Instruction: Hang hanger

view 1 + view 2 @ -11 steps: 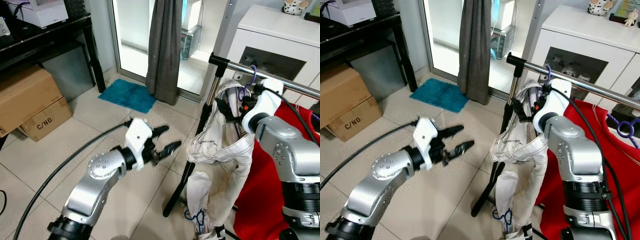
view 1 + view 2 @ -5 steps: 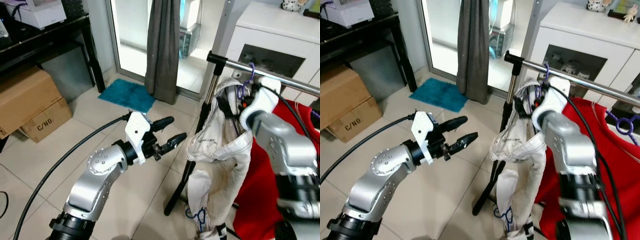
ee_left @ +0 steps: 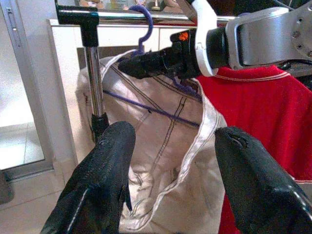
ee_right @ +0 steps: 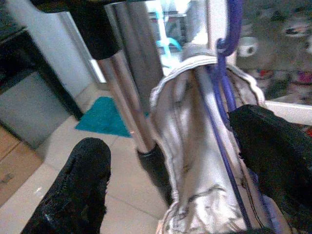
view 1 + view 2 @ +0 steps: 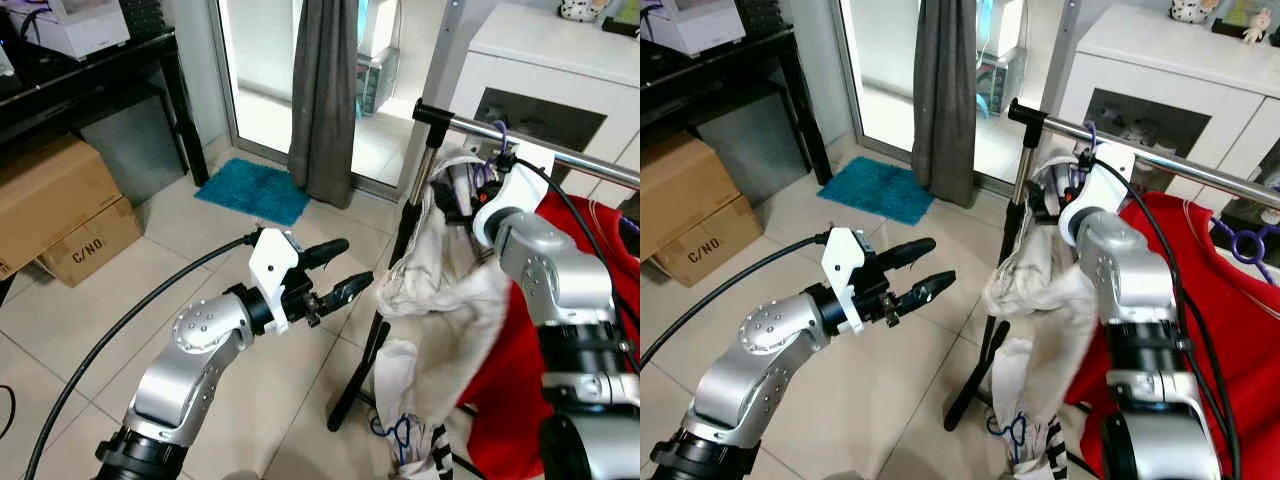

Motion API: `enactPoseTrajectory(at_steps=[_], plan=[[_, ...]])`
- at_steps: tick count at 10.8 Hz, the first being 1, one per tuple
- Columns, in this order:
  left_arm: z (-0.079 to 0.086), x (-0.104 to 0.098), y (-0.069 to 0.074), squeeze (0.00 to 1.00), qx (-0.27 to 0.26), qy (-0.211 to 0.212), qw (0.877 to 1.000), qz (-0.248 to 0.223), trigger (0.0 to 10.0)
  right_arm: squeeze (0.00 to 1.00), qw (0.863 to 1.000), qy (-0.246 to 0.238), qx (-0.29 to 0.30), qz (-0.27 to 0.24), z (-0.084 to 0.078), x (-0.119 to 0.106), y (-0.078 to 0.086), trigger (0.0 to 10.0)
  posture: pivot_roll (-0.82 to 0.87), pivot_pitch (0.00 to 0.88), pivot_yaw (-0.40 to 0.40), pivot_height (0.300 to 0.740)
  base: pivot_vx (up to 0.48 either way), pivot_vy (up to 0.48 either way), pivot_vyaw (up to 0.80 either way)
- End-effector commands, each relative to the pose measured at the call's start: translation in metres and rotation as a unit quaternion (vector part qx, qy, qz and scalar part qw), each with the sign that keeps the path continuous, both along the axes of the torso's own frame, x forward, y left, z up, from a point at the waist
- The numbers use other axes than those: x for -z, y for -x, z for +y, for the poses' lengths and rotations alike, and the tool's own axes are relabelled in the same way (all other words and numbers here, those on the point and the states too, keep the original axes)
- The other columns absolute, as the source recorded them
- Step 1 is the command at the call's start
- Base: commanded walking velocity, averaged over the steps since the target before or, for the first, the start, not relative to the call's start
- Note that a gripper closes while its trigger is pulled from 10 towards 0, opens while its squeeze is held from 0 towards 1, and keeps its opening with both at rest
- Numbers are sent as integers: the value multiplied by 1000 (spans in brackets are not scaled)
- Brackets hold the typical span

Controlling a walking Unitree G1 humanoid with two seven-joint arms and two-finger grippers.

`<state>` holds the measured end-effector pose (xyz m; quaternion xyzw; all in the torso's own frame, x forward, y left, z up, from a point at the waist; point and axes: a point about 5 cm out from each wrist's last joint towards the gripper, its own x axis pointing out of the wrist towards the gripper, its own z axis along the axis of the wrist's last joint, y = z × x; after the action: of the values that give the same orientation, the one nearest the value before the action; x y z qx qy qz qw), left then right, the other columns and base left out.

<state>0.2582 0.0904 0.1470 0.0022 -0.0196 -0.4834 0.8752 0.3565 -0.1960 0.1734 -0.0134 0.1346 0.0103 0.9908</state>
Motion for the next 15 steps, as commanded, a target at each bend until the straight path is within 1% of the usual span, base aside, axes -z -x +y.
enactPoseTrajectory(at_steps=[1,4,6,7,8,10,12,14,15], plan=[[-3,-5,2,0,10,-5,1000,-10,10000,0,1000,3,24,4,-7,0,-2,10000,40,0,11,740,0,0,0],[-2,-2,2,0,11,-13,1000,-5,10000,0,999,-4,35,10,-9,5,-5,10000,39,0,13,740,0,0,0],[-3,-2,1,0,14,-16,1000,-4,10000,0,1000,-15,17,0,-5,4,-7,10000,39,0,14,740,0,0,0],[-3,-2,1,0,15,-17,1000,-4,10000,0,1000,-17,1,-6,-1,3,-7,8431,40,0,14,740,0,0,0],[-3,-2,1,0,16,-18,1000,-5,10000,0,1000,-19,-1,-9,-1,3,-7,0,40,0,14,740,0,0,0],[-4,-1,1,0,17,-20,1000,-6,10000,0,1000,-23,-4,-12,-4,2,-6,0,41,0,14,740,0,0,0],[-4,-1,1,0,21,-24,999,-6,10000,0,999,-32,-1,-4,-6,6,-5,0,41,0,15,740,0,0,0],[-4,-1,1,0,24,-27,999,-7,10000,0,1000,-29,2,1,-7,8,-5,0,41,0,18,740,0,0,0],[-4,0,1,0,25,-29,999,-7,10000,0,1000,-23,3,3,-6,8,-6,10000,45,0,19,740,0,0,0]])
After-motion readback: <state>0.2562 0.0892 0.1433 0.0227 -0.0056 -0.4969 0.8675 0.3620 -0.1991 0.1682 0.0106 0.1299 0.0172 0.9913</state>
